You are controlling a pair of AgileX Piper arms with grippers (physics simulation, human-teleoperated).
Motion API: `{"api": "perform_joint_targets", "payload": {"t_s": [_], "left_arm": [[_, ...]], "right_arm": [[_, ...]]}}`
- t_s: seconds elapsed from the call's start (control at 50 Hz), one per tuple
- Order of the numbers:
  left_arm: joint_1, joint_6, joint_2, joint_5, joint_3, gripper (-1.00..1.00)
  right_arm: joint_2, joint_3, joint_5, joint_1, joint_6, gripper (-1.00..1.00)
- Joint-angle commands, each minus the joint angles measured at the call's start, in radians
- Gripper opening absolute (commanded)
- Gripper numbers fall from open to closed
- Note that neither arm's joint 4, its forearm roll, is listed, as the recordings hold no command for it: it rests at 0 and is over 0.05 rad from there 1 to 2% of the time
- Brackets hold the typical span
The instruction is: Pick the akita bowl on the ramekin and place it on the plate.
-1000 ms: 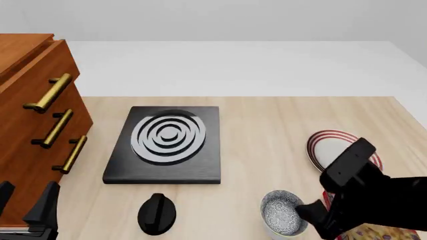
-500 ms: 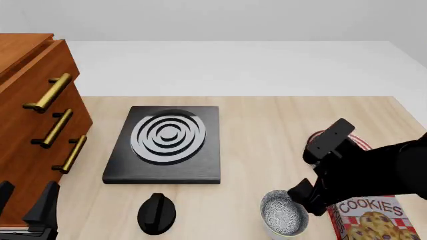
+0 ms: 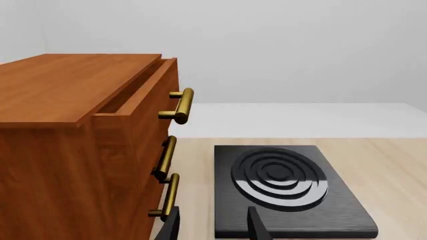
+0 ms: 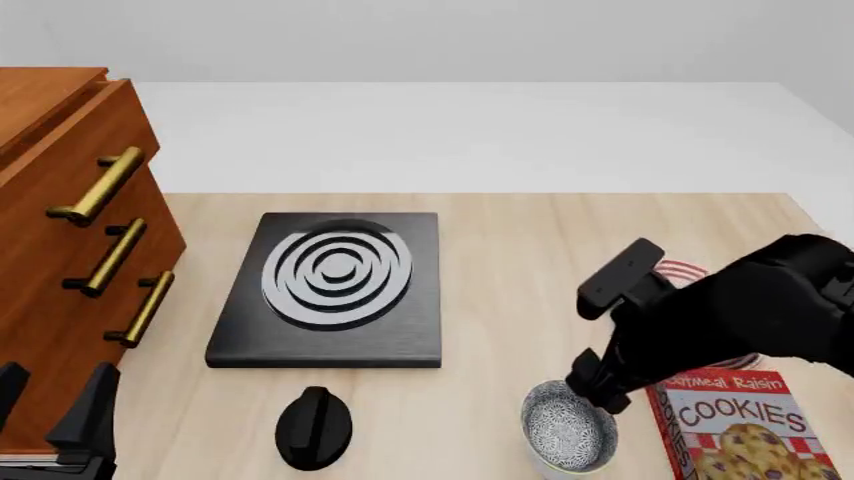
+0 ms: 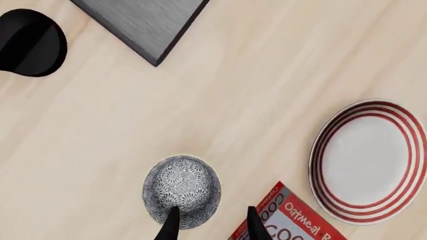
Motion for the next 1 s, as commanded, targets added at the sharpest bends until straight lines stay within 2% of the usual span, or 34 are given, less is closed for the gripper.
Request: {"api": "perform_joint_targets", "payload": {"t_s": [0.02,0.1,0.2,0.24,0.26,0.34,0.52,0.68,1.0], "left_arm": [[0.0,0.0,0.0,0.0,0.0,1.0],[0.0,0.0,0.0,0.0,0.0,1.0],[0.0,0.0,0.0,0.0,0.0,1.0],[0.0,0.0,0.0,0.0,0.0,1.0],[0.0,0.0,0.0,0.0,0.0,1.0],[0.0,0.0,0.0,0.0,0.0,1.0],[0.0,0.0,0.0,0.0,0.0,1.0],[0.0,0.0,0.0,0.0,0.0,1.0],[0.0,0.0,0.0,0.0,0.0,1.0]], "right_arm": [[0.053,0.051,-0.067,-0.033,-0.044,1.0],[0.062,0.098,-0.106,-0.011,-0.032,1.0],[0.085,0.121,-0.14,-0.026,-0.054,1.0],[0.084,0.131,-0.145,0.003,-0.045,1.0],[0.089,0.139,-0.153,-0.008,-0.064,1.0],[0.101,0.155,-0.178,0.002,-0.056,1.0],[0.122,0.171,-0.209,-0.032,-0.104,1.0],[0.149,0.21,-0.252,-0.079,-0.175,1.0],[0.168,0.219,-0.287,-0.055,-0.15,1.0]]}}
